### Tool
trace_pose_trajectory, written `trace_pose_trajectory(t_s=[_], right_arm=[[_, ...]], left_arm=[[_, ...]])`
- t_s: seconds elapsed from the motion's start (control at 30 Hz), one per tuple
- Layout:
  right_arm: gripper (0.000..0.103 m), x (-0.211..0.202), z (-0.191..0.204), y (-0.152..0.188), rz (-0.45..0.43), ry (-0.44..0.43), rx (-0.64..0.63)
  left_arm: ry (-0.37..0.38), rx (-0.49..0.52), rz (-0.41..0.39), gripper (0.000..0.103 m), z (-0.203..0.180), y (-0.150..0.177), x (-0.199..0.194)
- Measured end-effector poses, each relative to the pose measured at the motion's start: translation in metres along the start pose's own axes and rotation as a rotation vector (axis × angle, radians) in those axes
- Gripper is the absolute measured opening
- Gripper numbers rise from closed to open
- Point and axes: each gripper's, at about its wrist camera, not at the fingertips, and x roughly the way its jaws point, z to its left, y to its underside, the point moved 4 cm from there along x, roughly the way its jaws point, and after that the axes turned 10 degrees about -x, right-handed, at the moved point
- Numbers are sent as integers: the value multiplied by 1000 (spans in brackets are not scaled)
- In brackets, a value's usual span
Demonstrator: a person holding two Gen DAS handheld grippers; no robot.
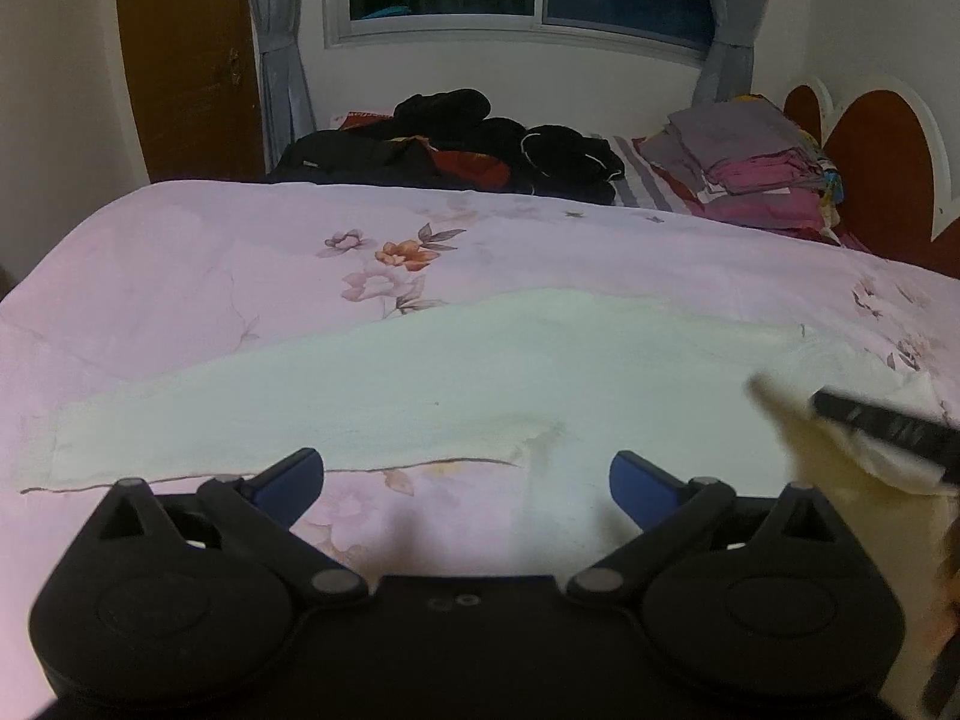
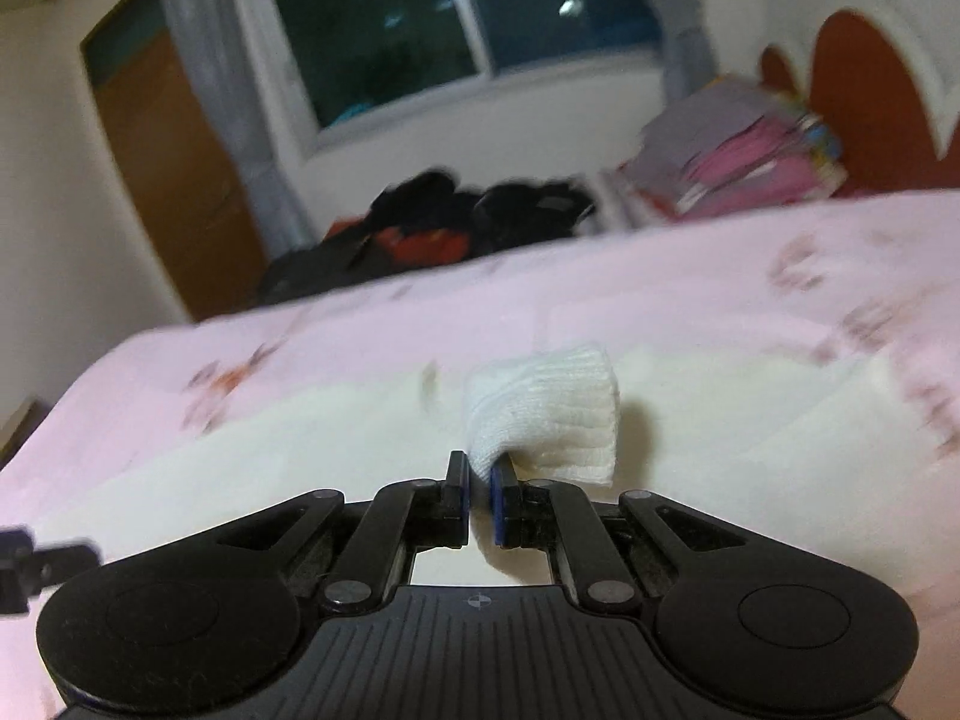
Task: Fold small clothes
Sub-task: 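Carry the held sleeve across the sweater body and open the right gripper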
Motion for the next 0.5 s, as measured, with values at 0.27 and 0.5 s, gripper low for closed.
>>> trace_pose_trajectory(t_s=[0.27, 0.5], right_arm=[[74, -16, 10, 13, -10, -9, -19], [74, -55, -46, 33, 28, 156, -32]], left_arm=[[122, -2, 68, 101, -26, 1, 22], [230, -86, 278, 97, -61, 25, 71]])
